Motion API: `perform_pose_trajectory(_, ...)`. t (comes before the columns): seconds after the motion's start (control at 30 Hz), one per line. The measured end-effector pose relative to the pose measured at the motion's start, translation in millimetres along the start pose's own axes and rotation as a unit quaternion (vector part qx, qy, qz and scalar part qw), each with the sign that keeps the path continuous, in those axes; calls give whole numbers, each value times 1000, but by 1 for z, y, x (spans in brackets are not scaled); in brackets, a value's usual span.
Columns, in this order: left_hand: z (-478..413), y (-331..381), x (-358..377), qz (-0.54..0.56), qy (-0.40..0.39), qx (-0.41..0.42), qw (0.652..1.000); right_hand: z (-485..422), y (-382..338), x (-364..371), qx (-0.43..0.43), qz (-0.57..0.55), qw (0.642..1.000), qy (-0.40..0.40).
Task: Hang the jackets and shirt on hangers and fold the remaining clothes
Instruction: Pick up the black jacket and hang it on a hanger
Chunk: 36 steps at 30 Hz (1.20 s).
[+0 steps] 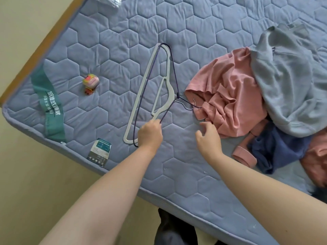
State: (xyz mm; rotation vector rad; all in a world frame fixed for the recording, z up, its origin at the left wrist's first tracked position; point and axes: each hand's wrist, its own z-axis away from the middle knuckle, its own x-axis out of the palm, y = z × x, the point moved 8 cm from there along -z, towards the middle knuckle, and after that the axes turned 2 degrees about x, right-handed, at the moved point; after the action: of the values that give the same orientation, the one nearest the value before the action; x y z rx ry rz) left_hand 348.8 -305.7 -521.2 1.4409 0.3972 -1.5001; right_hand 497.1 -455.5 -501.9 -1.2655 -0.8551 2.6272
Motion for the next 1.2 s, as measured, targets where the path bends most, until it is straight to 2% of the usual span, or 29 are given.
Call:
perform_pose_trajectory(0.13, 21, 45, 31, 29, -90, 111, 989, -7, 16, -34, 79, -54, 993, 72)
perform_pose_trajectory(0.2, 26, 55, 26, 41, -39, 166, 984, -10, 27, -41, 119, -59, 988, 76)
perform_pose_trajectory(0.23, 26, 52, 24, 31, -7, 167, 985, -11, 33, -41, 136, -56, 987, 70)
perform_pose_trajectory(0.27, 24, 45, 21, 18, 19, 138, 990, -12, 38, -36, 149, -53, 986, 56)
perform_pose_trajectory(0.3, 21, 32, 22, 10, 13, 77, 997, -14, 43, -29, 161, -55, 985, 35)
perform_pose_trajectory(0.4, 20, -6, 27, 83, -18, -141, 986, -10, 50, 11, 188, -102, 974, -68)
perform_pose_trajectory(0.53, 24, -13, 30, 219, 3, -228, 949, 9, 42, 70, 204, -137, 940, -235)
perform_pose_trajectory(0.6, 30, -18, 36, 289, 15, -287, 913, 16, 32, 85, 220, -206, 917, -263)
perform_pose_trajectory(0.63, 35, -21, 40, 328, 19, -316, 890, 16, 29, 87, 227, -241, 909, -254)
perform_pose_trajectory(0.7, 40, -22, 51, 403, 12, -329, 854, 13, 24, 79, 219, -241, 923, -205)
perform_pose_trajectory(0.8, 49, -11, 60, 447, -26, -309, 839, 2, 9, 47, 102, -122, 982, -99)
perform_pose_trajectory(0.83, 52, -5, 61, 459, -36, -309, 832, 1, 3, 37, 58, -93, 991, -71)
perform_pose_trajectory(1.0, 67, 24, 69, 499, -71, -327, 799, 14, -14, -13, -32, 5, 999, -16)
perform_pose_trajectory(1.13, 77, 67, 68, 544, -109, -328, 765, 19, -5, -62, -67, 69, 995, 27)
perform_pose_trajectory(1.2, 84, 95, 70, 553, -127, -321, 758, 22, 13, -89, -73, 85, 992, 50)
